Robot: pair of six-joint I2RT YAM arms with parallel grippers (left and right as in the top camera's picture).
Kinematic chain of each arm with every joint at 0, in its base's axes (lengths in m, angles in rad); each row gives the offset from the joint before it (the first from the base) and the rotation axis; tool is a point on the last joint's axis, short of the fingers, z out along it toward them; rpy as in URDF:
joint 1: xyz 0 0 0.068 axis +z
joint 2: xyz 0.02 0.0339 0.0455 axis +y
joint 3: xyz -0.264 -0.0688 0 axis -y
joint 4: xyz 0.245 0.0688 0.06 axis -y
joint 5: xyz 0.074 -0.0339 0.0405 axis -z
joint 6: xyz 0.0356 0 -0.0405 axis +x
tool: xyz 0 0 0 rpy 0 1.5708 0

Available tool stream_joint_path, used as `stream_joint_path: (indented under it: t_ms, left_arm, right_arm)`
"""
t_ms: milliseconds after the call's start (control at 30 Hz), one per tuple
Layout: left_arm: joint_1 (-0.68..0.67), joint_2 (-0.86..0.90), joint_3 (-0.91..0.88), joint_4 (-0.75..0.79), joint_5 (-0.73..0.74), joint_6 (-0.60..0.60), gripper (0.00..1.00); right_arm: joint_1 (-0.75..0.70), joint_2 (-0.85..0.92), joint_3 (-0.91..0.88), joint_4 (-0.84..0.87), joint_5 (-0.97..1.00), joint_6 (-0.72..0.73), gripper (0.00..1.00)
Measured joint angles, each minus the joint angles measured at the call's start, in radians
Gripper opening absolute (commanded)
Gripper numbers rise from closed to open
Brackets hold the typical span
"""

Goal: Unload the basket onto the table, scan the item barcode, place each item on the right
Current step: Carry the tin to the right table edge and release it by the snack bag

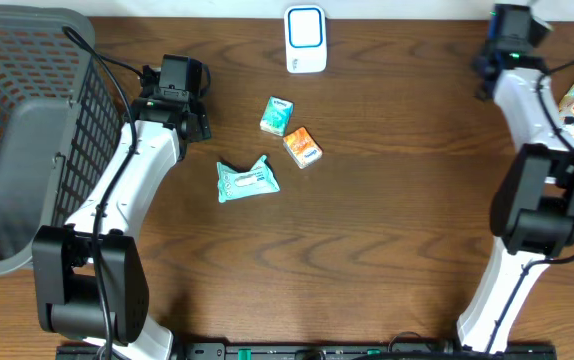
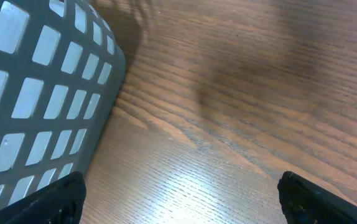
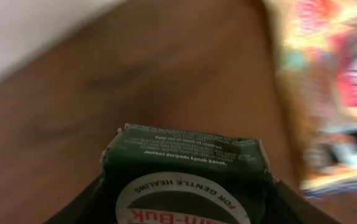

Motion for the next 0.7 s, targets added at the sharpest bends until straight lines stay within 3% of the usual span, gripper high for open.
stream_joint_path:
  t_ms: [67, 133, 200, 500, 700]
  left_arm:
    - [0.0, 0.0, 0.0, 0.0, 0.0, 0.0, 0.98]
    - [0.0, 0.0, 0.0, 0.0, 0.0, 0.0, 0.98]
    - [0.0, 0.0, 0.0, 0.0, 0.0, 0.0, 0.98]
    - [0.0, 0.0, 0.0, 0.0, 0.0, 0.0, 0.98]
    - [0.0, 0.0, 0.0, 0.0, 0.0, 0.0, 0.98]
  right_arm:
    - [-0.05, 0.0, -0.003, -0.039, 0.02, 0.0, 0.47]
    - [-0.096, 0.0, -0.005, -0.067, 0.025, 0.003, 0.69]
    - [-0.14, 0.0, -0.008, -0.087, 0.025, -0.003, 0.99]
    - [-0.209, 0.0, -0.019, -0.136, -0.145, -0.007, 0.99]
    - [-0.186, 0.0, -0.021, -0.152, -0.436, -0.006, 0.99]
